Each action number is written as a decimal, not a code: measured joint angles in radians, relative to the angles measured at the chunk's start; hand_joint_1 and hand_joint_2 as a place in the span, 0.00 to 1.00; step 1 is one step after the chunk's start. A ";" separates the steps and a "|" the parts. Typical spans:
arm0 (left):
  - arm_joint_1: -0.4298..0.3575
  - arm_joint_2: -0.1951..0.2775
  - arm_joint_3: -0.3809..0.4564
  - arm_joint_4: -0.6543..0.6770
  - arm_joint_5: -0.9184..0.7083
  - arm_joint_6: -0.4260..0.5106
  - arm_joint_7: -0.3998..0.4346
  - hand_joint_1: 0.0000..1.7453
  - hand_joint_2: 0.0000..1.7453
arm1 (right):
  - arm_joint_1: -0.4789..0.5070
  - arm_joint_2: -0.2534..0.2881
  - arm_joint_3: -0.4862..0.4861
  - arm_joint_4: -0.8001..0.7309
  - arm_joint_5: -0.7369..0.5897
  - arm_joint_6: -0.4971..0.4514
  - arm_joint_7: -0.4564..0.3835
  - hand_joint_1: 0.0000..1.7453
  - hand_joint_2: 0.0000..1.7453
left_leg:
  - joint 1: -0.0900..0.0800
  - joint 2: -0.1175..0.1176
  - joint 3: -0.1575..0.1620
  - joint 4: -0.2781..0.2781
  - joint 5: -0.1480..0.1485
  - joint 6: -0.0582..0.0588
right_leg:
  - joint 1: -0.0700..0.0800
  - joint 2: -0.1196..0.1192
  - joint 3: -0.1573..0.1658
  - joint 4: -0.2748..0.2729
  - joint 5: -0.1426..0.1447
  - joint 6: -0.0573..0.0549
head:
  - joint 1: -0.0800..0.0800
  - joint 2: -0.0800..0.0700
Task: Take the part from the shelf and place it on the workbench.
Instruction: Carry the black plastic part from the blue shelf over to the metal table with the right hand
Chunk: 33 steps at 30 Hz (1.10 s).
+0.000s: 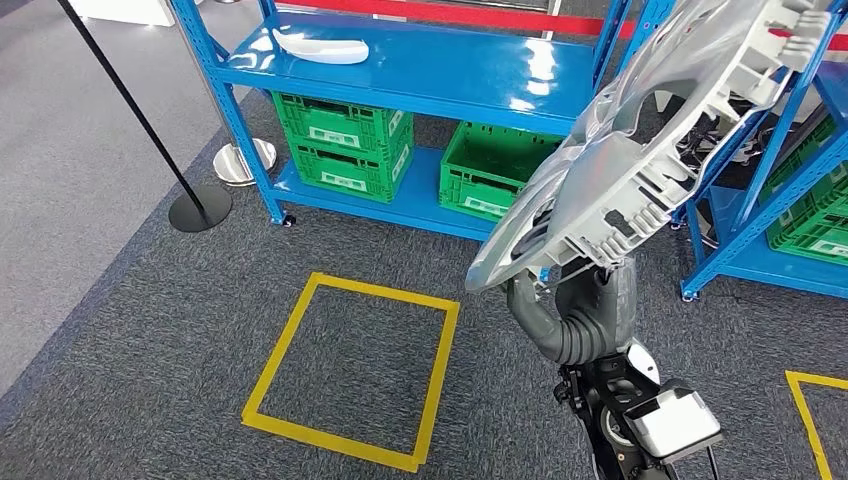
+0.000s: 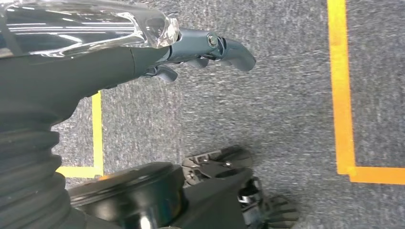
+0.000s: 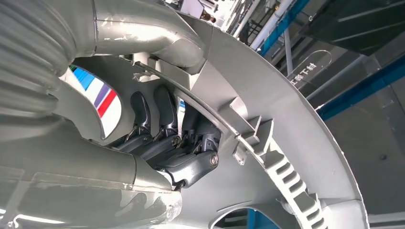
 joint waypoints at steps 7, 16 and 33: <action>0.006 -0.001 0.010 0.000 0.000 0.004 0.000 0.00 1.00 | 0.001 0.000 -0.001 0.000 0.023 -0.011 0.000 1.00 1.00 | -0.011 -0.011 -0.043 0.013 0.030 0.016 | 0.001 0.005 -0.034 0.201 -0.109 0.001 | 0.013 0.000; 0.004 -0.003 0.011 0.000 -0.002 0.007 0.007 0.00 1.00 | 0.000 0.004 -0.003 -0.011 0.030 -0.022 0.002 1.00 1.00 | -0.008 -0.043 -0.109 0.085 0.004 -0.023 | -0.005 0.019 0.097 -0.033 -0.058 -0.033 | 0.007 0.000; 0.007 0.009 0.012 0.000 -0.024 0.010 0.016 0.00 1.00 | 0.073 0.003 -0.034 -0.081 0.057 -0.075 0.001 1.00 1.00 | 0.008 0.003 -0.104 0.035 0.066 0.003 | -0.011 -0.021 0.045 0.116 -0.163 0.010 | 0.011 0.000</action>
